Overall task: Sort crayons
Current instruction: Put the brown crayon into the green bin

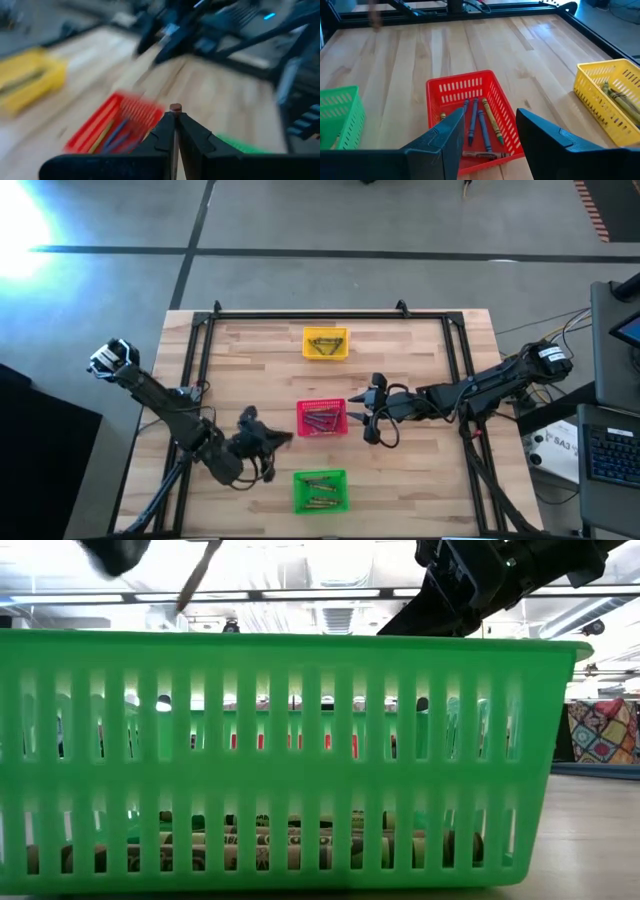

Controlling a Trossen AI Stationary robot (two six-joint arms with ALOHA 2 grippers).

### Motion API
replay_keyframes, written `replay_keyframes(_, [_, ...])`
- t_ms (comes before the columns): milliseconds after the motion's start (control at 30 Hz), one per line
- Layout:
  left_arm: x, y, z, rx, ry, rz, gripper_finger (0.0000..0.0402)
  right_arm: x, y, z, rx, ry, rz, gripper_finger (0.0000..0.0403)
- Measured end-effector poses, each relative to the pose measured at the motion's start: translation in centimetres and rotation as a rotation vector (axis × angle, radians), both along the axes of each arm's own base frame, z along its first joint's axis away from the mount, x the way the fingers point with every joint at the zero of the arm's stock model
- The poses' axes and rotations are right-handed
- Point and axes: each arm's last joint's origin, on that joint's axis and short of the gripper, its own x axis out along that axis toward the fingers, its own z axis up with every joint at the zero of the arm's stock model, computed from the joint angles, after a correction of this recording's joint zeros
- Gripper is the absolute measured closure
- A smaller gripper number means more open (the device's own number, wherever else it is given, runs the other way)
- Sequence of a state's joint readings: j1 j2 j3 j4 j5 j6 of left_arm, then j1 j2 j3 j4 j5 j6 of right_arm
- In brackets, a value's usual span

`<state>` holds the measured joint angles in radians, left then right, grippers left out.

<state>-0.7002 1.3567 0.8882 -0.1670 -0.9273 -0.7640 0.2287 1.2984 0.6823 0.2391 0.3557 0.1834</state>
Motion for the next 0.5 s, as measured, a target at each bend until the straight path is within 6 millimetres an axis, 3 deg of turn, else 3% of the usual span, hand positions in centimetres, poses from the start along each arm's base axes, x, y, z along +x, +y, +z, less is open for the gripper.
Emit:
replay_keyframes(167, [2.4,-1.6,-0.2,0.151,-0.108,-0.039,0.0401,-0.1,0.0,-0.1,-0.005,0.014,0.001,0.0232])
replay_keyframes(333, [5.7,-1.4,-3.2,0.164,-0.132,0.028,0.0401,-0.1,0.0,-0.2,-0.031,0.031,0.008,0.0232])
replay_keyframes(500, [8.7,-1.3,-5.5,0.127,-0.168,-0.053,0.0401,-0.1,0.0,-0.3,-0.034,0.034,0.009,0.0232])
